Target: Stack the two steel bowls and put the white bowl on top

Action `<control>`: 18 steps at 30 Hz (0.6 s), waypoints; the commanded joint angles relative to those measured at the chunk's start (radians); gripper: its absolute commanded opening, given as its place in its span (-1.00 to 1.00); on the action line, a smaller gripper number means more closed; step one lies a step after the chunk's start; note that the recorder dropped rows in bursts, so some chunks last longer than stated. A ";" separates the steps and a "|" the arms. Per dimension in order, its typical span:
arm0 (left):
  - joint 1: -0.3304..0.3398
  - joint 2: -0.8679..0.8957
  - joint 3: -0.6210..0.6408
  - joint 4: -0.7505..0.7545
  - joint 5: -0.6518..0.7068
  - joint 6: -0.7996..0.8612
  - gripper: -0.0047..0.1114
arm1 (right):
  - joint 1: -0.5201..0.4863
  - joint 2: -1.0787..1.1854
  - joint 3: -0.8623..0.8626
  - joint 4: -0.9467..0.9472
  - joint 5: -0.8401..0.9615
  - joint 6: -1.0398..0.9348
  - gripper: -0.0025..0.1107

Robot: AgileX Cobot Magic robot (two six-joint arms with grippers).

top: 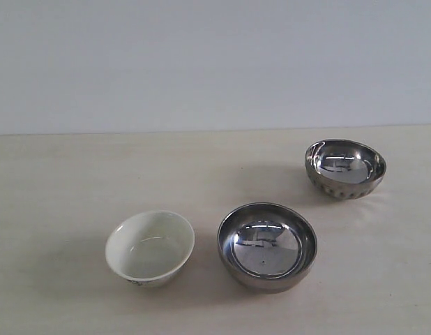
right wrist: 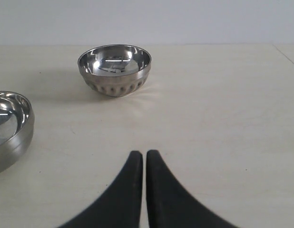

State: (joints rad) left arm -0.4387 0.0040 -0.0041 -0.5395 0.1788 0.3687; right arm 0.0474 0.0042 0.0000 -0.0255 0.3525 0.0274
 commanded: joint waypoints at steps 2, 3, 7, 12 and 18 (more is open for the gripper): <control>0.089 -0.004 0.004 0.005 -0.007 -0.011 -0.85 | -0.007 -0.004 0.000 -0.007 -0.010 -0.004 -0.96; 0.106 -0.004 0.004 0.005 -0.007 -0.011 -0.85 | -0.007 -0.004 0.000 -0.007 -0.010 -0.004 -0.96; 0.184 -0.004 0.004 0.045 -0.007 -0.011 -0.85 | -0.007 -0.004 0.000 -0.007 -0.010 -0.004 -0.96; 0.252 -0.004 0.004 0.313 -0.007 -0.011 -0.85 | -0.007 -0.004 0.000 -0.007 -0.010 -0.004 -0.96; 0.269 -0.004 0.004 0.710 -0.007 -0.011 -0.85 | -0.007 -0.004 0.000 -0.007 -0.010 -0.004 -0.96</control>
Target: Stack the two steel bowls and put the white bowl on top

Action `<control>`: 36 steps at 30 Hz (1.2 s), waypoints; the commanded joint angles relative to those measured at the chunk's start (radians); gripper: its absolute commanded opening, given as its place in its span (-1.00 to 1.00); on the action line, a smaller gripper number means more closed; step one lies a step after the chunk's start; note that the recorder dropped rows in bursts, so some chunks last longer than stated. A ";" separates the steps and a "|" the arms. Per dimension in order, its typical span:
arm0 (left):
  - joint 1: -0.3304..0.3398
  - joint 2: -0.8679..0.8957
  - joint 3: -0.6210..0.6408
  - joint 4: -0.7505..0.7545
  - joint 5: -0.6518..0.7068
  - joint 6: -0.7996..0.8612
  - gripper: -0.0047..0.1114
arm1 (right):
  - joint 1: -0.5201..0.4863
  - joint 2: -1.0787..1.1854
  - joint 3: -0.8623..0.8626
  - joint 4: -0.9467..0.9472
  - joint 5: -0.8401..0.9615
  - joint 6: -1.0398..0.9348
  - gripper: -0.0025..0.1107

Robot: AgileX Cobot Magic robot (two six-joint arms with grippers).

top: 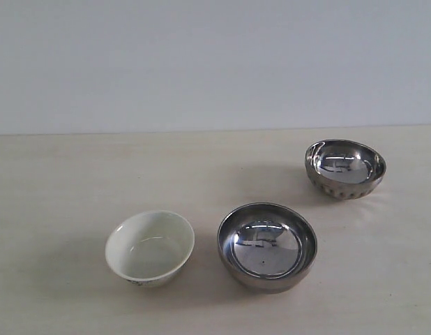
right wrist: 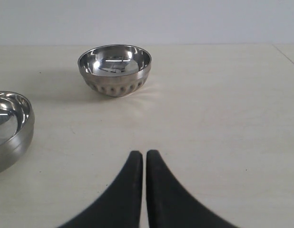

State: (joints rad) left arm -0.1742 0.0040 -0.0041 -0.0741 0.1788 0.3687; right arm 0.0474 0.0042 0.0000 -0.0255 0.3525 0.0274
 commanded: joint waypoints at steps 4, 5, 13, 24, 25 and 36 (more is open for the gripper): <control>0.005 -0.004 0.004 0.319 -0.007 -0.011 -0.85 | -0.007 -0.004 0.000 -0.007 -0.010 -0.004 -0.96; 0.005 -0.004 0.004 0.319 -0.007 -0.011 -0.85 | -0.007 -0.004 0.000 -0.007 -0.010 -0.004 -0.96; 0.005 -0.004 0.004 0.056 -0.007 -0.011 -0.85 | -0.007 -0.004 0.000 -0.007 -0.010 -0.004 -0.96; 0.212 -0.004 0.004 0.056 -0.007 -0.011 -0.85 | -0.007 -0.004 0.000 -0.007 -0.010 -0.004 -0.96; 0.212 -0.004 0.004 0.056 -0.007 -0.011 -0.85 | -0.007 -0.004 0.000 -0.007 -0.010 -0.004 -0.96; 0.212 -0.004 0.004 0.056 -0.007 -0.011 -0.85 | -0.007 -0.004 0.000 -0.007 -0.010 -0.004 -0.96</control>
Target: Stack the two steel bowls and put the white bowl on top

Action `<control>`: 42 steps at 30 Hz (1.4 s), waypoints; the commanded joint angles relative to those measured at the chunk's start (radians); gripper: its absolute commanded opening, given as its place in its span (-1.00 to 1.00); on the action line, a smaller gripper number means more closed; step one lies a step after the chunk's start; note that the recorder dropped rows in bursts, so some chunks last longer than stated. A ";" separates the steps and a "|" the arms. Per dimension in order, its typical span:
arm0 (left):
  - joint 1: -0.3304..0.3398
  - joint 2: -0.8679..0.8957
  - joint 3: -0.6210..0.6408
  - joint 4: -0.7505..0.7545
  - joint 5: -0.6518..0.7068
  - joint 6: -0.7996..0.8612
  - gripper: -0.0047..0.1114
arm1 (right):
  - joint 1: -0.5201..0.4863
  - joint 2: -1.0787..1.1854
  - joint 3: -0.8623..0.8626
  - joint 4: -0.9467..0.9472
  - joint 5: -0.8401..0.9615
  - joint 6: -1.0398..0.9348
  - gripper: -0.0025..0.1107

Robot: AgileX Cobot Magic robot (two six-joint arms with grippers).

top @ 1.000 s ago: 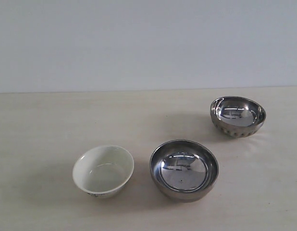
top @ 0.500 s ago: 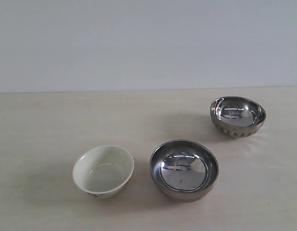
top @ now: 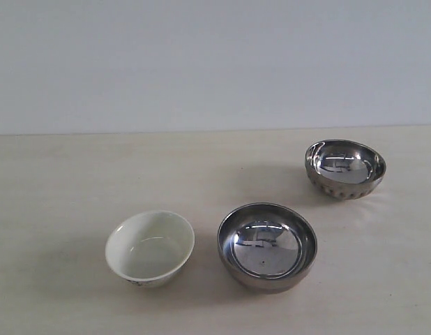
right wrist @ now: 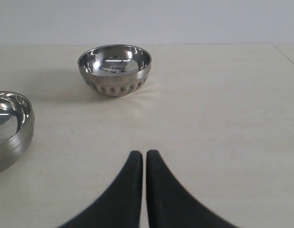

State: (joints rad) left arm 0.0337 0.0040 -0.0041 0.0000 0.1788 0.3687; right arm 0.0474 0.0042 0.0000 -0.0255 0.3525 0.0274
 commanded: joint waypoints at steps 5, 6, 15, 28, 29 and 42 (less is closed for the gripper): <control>0.004 -0.004 0.004 -0.018 0.008 -0.040 -0.85 | -0.007 -0.004 0.000 -0.007 -0.010 -0.004 -0.96; 0.004 -0.004 0.004 -0.018 0.007 -0.063 -0.85 | -0.007 -0.004 0.000 -0.007 -0.010 -0.004 -0.96; 0.004 -0.004 0.004 0.019 0.023 -0.287 -0.85 | -0.007 -0.004 0.000 -0.007 -0.010 -0.004 -0.96; 0.004 -0.004 0.004 0.141 0.118 -0.472 -0.85 | -0.007 -0.004 0.000 -0.007 -0.010 -0.004 -0.96; 0.004 -0.004 0.004 0.141 0.118 -0.472 -0.85 | -0.007 -0.004 0.000 -0.007 -0.010 -0.004 -0.96; 0.004 -0.004 0.004 0.141 0.116 -0.470 -0.85 | -0.007 -0.004 0.000 -0.007 -0.010 -0.004 -0.96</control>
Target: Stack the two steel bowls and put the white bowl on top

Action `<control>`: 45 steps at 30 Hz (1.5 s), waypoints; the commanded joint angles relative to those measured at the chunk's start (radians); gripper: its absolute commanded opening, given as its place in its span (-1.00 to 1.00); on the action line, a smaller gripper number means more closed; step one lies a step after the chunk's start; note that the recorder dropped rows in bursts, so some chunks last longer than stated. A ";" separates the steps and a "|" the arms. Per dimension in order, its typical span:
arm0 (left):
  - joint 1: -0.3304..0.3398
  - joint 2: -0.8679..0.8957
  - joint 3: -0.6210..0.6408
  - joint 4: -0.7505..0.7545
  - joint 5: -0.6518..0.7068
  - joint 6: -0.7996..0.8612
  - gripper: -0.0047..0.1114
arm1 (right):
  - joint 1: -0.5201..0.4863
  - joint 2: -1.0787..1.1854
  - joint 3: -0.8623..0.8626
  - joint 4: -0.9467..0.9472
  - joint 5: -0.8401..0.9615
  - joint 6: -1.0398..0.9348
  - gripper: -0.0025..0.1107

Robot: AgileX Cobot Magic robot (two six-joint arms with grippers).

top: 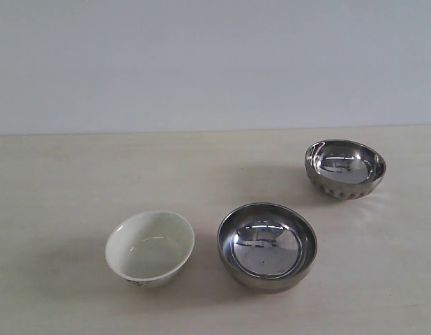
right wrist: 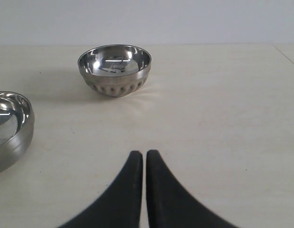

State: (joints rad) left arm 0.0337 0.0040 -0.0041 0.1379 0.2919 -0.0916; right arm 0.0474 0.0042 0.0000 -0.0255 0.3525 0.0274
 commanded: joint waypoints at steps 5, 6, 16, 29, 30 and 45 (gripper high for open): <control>0.004 -0.004 0.004 0.003 0.001 -0.010 -0.85 | -0.007 -0.004 0.000 -0.007 -0.010 -0.004 -0.96; 0.004 -0.004 0.004 0.003 0.001 -0.010 -0.85 | -0.007 -0.004 0.000 -0.007 -0.010 -0.004 -0.96; 0.004 -0.004 0.004 0.005 0.001 -0.010 -0.85 | -0.007 -0.004 0.000 -0.007 -0.010 -0.004 -0.96; 0.004 -0.004 0.004 0.005 0.001 -0.010 -0.85 | -0.007 -0.004 0.000 -0.007 -0.010 -0.004 -0.96; 0.004 -0.004 0.004 0.005 0.001 -0.010 -0.85 | -0.007 -0.004 0.000 -0.007 -0.010 -0.004 -0.96; 0.004 -0.004 0.004 0.005 0.001 -0.010 -0.85 | -0.007 -0.004 0.000 -0.013 -0.129 -0.004 -0.96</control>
State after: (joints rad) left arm 0.0337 0.0040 -0.0041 0.1416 0.2919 -0.0931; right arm 0.0474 0.0042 0.0000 -0.0270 0.3233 0.0274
